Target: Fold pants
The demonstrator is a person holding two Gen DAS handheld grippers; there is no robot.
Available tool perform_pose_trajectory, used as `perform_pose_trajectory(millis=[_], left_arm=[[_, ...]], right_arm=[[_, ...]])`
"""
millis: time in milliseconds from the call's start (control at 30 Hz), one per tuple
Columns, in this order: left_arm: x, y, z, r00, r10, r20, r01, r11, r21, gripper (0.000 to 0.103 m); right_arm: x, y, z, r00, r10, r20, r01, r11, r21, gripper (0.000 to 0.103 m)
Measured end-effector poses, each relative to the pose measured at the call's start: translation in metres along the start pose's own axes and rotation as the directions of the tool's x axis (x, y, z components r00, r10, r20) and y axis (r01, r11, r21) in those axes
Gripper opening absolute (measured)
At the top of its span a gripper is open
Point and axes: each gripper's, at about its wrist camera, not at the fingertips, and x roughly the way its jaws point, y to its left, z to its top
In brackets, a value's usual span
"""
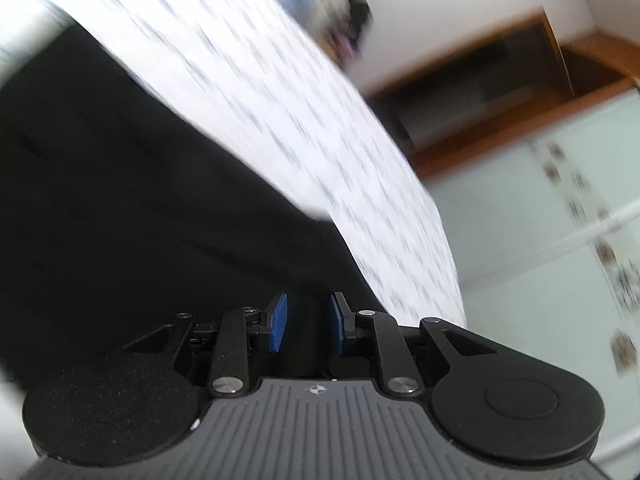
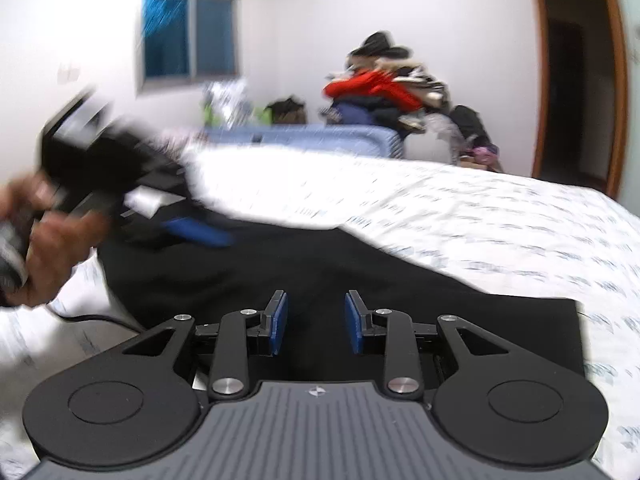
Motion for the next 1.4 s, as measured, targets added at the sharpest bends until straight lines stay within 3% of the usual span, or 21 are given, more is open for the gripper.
perform_pose_trajectory(millis=[67, 100, 133, 167, 200, 300, 333, 433, 500, 633, 700, 767, 867, 967, 1033, 1067, 1133, 1200, 1267, 1333, 1400], left_arm=[[-0.042, 0.000, 0.004, 0.992, 0.062, 0.110, -0.060, 0.998, -0.019, 0.027], [-0.062, -0.004, 0.004, 0.983, 0.072, 0.166, -0.072, 0.997, -0.009, 0.027], [-0.081, -0.010, 0.004, 0.972, 0.075, 0.223, -0.078, 0.997, 0.004, 0.030], [-0.097, -0.017, 0.003, 0.961, 0.065, 0.270, -0.074, 0.997, 0.022, 0.035], [-0.107, -0.027, 0.002, 0.955, 0.050, 0.293, -0.066, 0.997, 0.044, 0.047], [-0.109, -0.060, -0.018, 0.952, 0.008, 0.305, -0.047, 0.992, 0.121, 0.070], [-0.101, -0.069, -0.029, 0.960, -0.009, 0.280, -0.039, 0.986, 0.165, 0.071], [-0.043, -0.101, -0.070, 0.988, -0.014, 0.152, -0.028, 0.963, 0.267, 0.069], [-0.004, -0.113, -0.101, 0.996, 0.015, 0.087, -0.046, 0.933, 0.358, 0.064], [0.061, -0.105, -0.142, 0.991, 0.136, 0.015, -0.124, 0.843, 0.523, 0.054], [0.075, -0.094, -0.152, 0.985, 0.167, -0.040, -0.119, 0.830, 0.546, 0.054], [0.079, -0.083, -0.158, 0.986, 0.167, -0.023, -0.125, 0.811, 0.572, 0.056], [0.080, -0.078, -0.154, 0.987, 0.155, -0.045, -0.100, 0.804, 0.586, 0.058], [0.072, -0.078, -0.153, 0.988, 0.145, -0.047, -0.090, 0.803, 0.589, 0.055], [0.063, -0.089, -0.147, 0.984, 0.175, -0.041, -0.123, 0.822, 0.556, 0.055], [0.056, -0.091, -0.143, 0.985, 0.166, -0.036, -0.121, 0.831, 0.543, 0.056], [0.043, -0.098, -0.142, 0.990, 0.138, 0.008, -0.117, 0.812, 0.572, 0.062], [0.043, -0.100, -0.147, 0.988, 0.151, 0.038, -0.142, 0.777, 0.613, 0.065], [0.054, -0.096, -0.151, 0.983, 0.182, 0.003, -0.145, 0.775, 0.615, 0.065], [0.061, -0.091, -0.156, 0.982, 0.190, -0.006, -0.147, 0.780, 0.608, 0.065], [0.062, -0.090, -0.164, 0.981, 0.191, 0.021, -0.161, 0.755, 0.636, 0.067]], right_arm=[[-0.022, -0.024, 0.006, 0.999, -0.026, 0.025, 0.025, 0.998, 0.050, 0.033], [-0.033, -0.033, 0.009, 0.999, -0.033, 0.037, 0.030, 0.996, 0.081, 0.044], [-0.041, -0.046, 0.013, 0.998, -0.036, 0.050, 0.030, 0.993, 0.116, 0.064], [-0.048, -0.058, 0.017, 0.997, -0.039, 0.063, 0.029, 0.988, 0.150, 0.073], [-0.053, -0.068, 0.021, 0.996, -0.046, 0.078, 0.032, 0.984, 0.175, 0.083], [-0.055, -0.086, 0.024, 0.993, -0.091, 0.079, 0.076, 0.981, 0.176, 0.083], [-0.045, -0.093, 0.027, 0.993, -0.103, 0.059, 0.090, 0.978, 0.188, 0.083], [-0.023, -0.104, 0.027, 0.995, -0.103, 0.013, 0.096, 0.960, 0.263, 0.083], [-0.014, -0.112, 0.019, 0.996, -0.092, -0.001, 0.088, 0.943, 0.322, 0.083], [0.025, -0.132, 0.009, 0.990, -0.063, -0.129, 0.113, 0.899, 0.422, 0.083], [0.042, -0.143, -0.004, 0.983, -0.014, -0.185, 0.101, 0.875, 0.474, 0.082], [0.052, -0.150, -0.020, 0.980, 0.009, -0.201, 0.090, 0.872, 0.481, 0.082], [0.046, -0.152, -0.024, 0.986, 0.012, -0.169, 0.070, 0.880, 0.471, 0.082], [0.048, -0.148, -0.015, 0.979, 0.001, -0.206, 0.093, 0.891, 0.444, 0.081], [0.035, -0.146, -0.004, 0.979, -0.024, -0.200, 0.119, 0.870, 0.478, 0.082], [0.026, -0.145, 0.002, 0.986, -0.010, -0.166, 0.094, 0.858, 0.505, 0.082], [0.018, -0.142, 0.018, 0.992, 0.114, -0.063, -0.060, 0.829, 0.556, 0.083], [0.033, -0.136, 0.034, 0.961, 0.275, -0.022, -0.206, 0.770, 0.604, 0.083], [0.067, -0.126, 0.046, 0.901, 0.433, -0.006, -0.324, 0.683, 0.655, 0.084], [0.111, -0.113, 0.055, 0.845, 0.534, -0.030, -0.372, 0.627, 0.685, 0.084], [0.160, -0.101, 0.059, 0.799, 0.595, -0.086, -0.361, 0.589, 0.722, 0.084]])
